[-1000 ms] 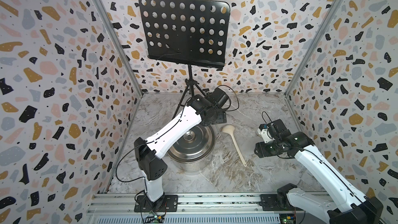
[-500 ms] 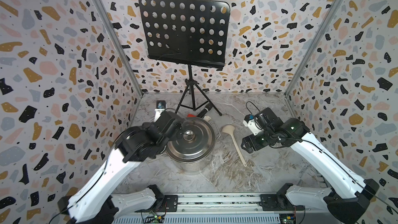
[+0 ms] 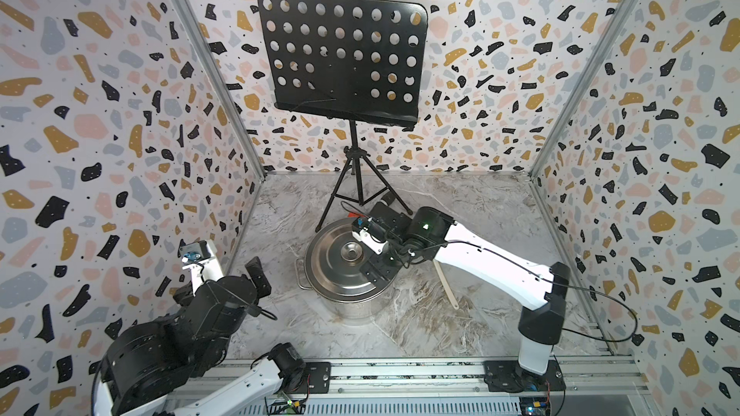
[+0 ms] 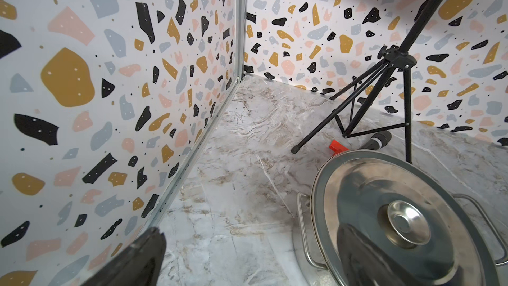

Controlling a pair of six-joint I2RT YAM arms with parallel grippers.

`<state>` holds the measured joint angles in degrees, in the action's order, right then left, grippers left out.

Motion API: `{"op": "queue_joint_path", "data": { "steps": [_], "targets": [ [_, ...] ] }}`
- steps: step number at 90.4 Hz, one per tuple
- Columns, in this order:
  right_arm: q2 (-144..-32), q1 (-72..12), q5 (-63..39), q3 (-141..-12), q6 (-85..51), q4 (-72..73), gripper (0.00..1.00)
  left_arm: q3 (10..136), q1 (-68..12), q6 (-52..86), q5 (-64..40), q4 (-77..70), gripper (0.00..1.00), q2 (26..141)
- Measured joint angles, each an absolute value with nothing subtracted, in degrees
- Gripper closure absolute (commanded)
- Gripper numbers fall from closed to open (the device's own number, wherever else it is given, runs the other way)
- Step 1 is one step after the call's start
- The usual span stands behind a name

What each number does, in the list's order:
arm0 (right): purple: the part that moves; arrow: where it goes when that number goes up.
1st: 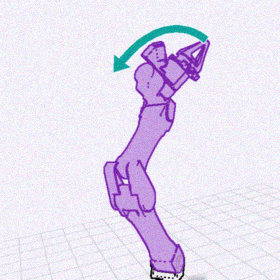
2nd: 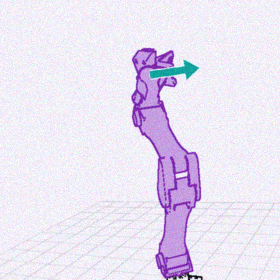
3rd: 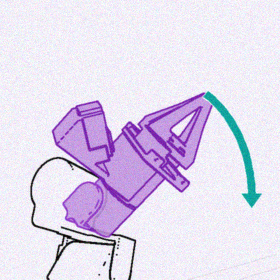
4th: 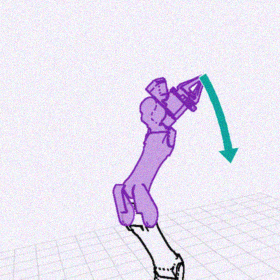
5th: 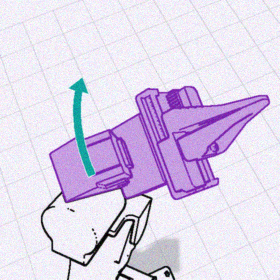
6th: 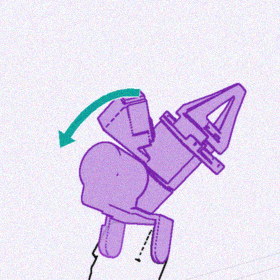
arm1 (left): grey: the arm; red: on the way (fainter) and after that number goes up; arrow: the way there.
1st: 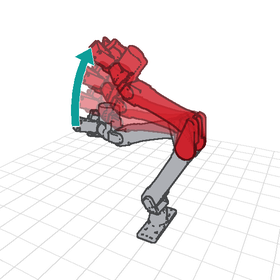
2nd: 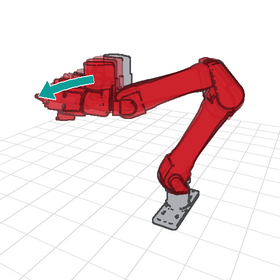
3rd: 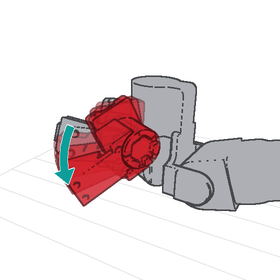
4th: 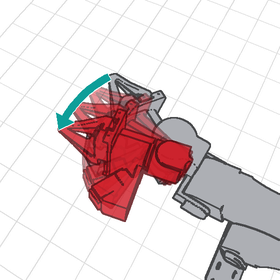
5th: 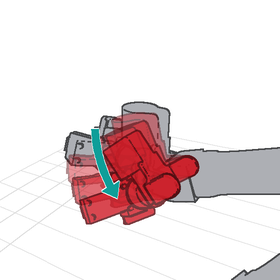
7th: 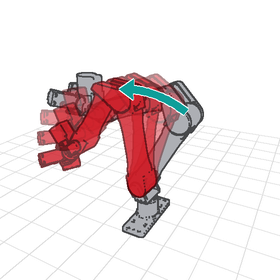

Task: Stir the soup with a spoon
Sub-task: Pick up the lid from the pan.

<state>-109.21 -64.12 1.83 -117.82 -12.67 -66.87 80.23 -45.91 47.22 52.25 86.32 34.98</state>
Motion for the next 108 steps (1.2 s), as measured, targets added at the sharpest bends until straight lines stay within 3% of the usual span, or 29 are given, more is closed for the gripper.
{"op": "queue_joint_path", "data": {
  "steps": [22,87,108],
  "targets": [
    [-116.7,-64.1,2.9,-125.0,-12.5,-64.9,0.01,80.2,-45.9,43.8,52.3,86.4,0.01,34.7],
    [-124.2,-64.0,1.7,-131.8,-14.2,-60.1,0.10,80.3,-45.9,37.6,51.7,86.0,0.01,33.5],
    [-124.5,-64.0,2.0,-132.1,-14.5,-59.9,0.21,80.3,-45.9,36.6,51.7,85.9,0.01,33.1]
  ]
}}
